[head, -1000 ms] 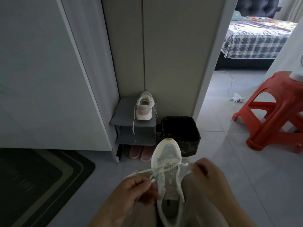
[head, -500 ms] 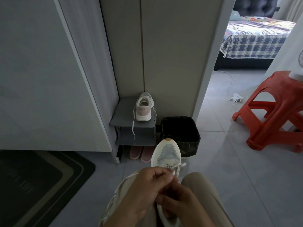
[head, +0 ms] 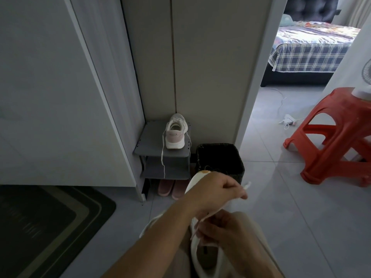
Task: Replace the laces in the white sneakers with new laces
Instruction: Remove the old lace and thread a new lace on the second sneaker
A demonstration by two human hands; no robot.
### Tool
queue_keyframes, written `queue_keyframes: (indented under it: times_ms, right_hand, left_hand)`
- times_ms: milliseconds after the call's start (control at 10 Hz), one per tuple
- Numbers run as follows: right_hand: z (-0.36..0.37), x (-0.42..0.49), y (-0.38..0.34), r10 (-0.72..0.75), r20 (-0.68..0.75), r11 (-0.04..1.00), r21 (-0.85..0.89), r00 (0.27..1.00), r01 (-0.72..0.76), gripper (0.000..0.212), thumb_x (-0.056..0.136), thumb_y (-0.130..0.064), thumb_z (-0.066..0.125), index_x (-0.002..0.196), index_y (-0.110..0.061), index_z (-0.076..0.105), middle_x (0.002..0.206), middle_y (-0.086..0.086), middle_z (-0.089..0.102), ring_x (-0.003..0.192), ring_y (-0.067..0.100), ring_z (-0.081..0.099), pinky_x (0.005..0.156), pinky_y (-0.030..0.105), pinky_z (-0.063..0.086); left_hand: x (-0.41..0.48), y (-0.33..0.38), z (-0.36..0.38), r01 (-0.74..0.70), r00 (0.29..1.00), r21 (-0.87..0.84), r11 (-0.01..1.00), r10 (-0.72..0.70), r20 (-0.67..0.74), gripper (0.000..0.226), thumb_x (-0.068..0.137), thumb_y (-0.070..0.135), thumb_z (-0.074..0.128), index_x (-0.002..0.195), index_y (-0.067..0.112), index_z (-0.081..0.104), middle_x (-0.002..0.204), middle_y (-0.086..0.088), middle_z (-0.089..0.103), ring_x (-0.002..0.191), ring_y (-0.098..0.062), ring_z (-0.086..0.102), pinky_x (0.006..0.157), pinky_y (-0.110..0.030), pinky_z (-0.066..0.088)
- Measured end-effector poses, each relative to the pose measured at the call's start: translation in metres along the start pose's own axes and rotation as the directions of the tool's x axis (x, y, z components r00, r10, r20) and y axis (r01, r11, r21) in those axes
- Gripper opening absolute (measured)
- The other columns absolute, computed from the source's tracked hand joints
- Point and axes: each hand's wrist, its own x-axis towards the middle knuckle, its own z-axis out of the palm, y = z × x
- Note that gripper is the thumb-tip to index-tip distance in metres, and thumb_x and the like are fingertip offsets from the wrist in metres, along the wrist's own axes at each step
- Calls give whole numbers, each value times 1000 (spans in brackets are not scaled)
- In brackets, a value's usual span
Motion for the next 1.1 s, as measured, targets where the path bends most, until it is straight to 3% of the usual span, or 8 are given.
queue_keyframes:
  times_ms: [200, 300, 400, 500, 600, 700, 900, 1100]
  right_hand:
    - [-19, 19, -6, 12, -225, 963, 264, 974, 49, 10, 85, -1, 56, 92, 4, 63, 72, 10, 69, 67, 17, 66, 57, 22, 53]
    - [-28, 31, -3, -18, -326, 995, 89, 945, 50, 8, 88, -6, 55, 88, -4, 62, 75, 11, 70, 67, 16, 67, 56, 21, 54]
    - [-32, 44, 4, -71, -337, 928, -367, 939, -61, 11, 89, -14, 57, 79, -18, 59, 91, 14, 69, 83, 22, 66, 80, 35, 55]
    - [-27, 45, 7, -182, -356, 866, -499, 917, -22, 13, 85, -16, 63, 75, -23, 61, 81, 3, 67, 75, 15, 62, 75, 31, 52]
    - [-20, 41, 8, -293, -339, 813, -580, 894, 47, 19, 83, -17, 65, 71, -30, 59, 75, -10, 62, 70, 7, 57, 69, 24, 47]
    - [-13, 43, 18, -339, -343, 764, -644, 876, 43, 7, 84, -22, 64, 79, -25, 62, 77, -12, 60, 73, 9, 56, 69, 23, 46]
    - [2, 55, 41, -257, -439, 822, -567, 861, -44, 27, 88, -20, 60, 109, -3, 61, 105, 11, 61, 103, 24, 54, 93, 29, 40]
    - [7, 56, 45, -223, -444, 839, -541, 868, -61, 31, 89, -16, 58, 115, 1, 57, 111, 15, 60, 106, 27, 53, 98, 34, 39]
  left_hand:
    - [13, -16, -24, 41, 983, 137, 990, -15, -184, 24, 91, 33, 55, 83, 14, 66, 73, 1, 64, 63, -7, 57, 64, -18, 45]
    - [-8, -56, -17, 190, 944, 173, 966, -131, -304, 15, 90, 32, 56, 77, 23, 56, 75, 8, 60, 66, -5, 57, 72, -25, 49]
    - [-33, -84, 16, 287, 928, 164, 944, -231, -294, 18, 87, 40, 59, 90, 24, 53, 86, 10, 58, 76, -2, 54, 70, -18, 47]
    - [-43, -86, 39, 354, 890, 252, 901, -241, -386, 37, 84, 57, 53, 106, 28, 50, 101, 13, 59, 86, -2, 54, 73, -13, 39]
    - [-46, -83, 36, 336, 850, 95, 937, -258, -460, 26, 87, 51, 53, 104, 33, 55, 95, 19, 59, 88, 4, 56, 82, -11, 43]
    - [-51, -87, 31, 321, 825, 15, 947, -272, -495, 20, 91, 39, 54, 109, 34, 60, 98, 21, 58, 70, 21, 42, 65, 8, 33]
    - [-55, -87, 28, 243, 812, -201, 949, -313, -494, 21, 90, 18, 58, 109, 22, 67, 86, 28, 52, 66, 28, 41, 64, 9, 30]
    - [-57, -84, 26, 237, 800, -267, 934, -343, -492, 24, 90, 12, 57, 110, 20, 67, 83, 31, 49, 65, 28, 42, 63, 8, 31]
